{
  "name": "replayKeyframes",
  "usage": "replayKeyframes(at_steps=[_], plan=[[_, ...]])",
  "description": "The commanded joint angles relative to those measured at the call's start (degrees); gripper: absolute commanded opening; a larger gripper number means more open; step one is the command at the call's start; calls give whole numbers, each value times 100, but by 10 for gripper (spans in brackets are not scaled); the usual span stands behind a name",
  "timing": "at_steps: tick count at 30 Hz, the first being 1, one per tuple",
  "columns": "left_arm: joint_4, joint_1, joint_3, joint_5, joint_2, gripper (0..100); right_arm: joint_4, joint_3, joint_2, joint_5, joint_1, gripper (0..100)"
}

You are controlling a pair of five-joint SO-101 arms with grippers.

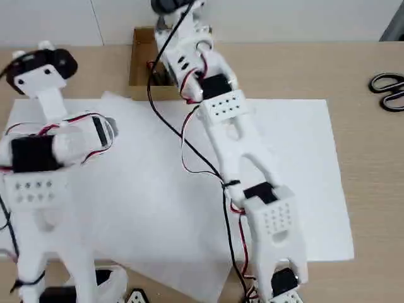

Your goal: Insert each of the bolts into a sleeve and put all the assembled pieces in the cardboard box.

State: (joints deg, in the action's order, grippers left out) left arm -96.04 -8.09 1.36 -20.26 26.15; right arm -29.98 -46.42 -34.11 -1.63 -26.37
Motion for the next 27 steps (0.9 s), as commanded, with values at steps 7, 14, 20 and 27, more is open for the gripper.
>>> replayKeyframes(at_steps=[7,14,20,27], plan=[[-18,35,462,571,2145,179,-2695,-299,2967,79,40,188],[-26,35,462,545,3305,179,-4927,-273,4760,79,66,188],[-18,35,-154,545,4088,179,-6633,-255,5956,70,66,188],[290,9,-1640,554,5468,179,-6624,1134,7855,70,699,188]])
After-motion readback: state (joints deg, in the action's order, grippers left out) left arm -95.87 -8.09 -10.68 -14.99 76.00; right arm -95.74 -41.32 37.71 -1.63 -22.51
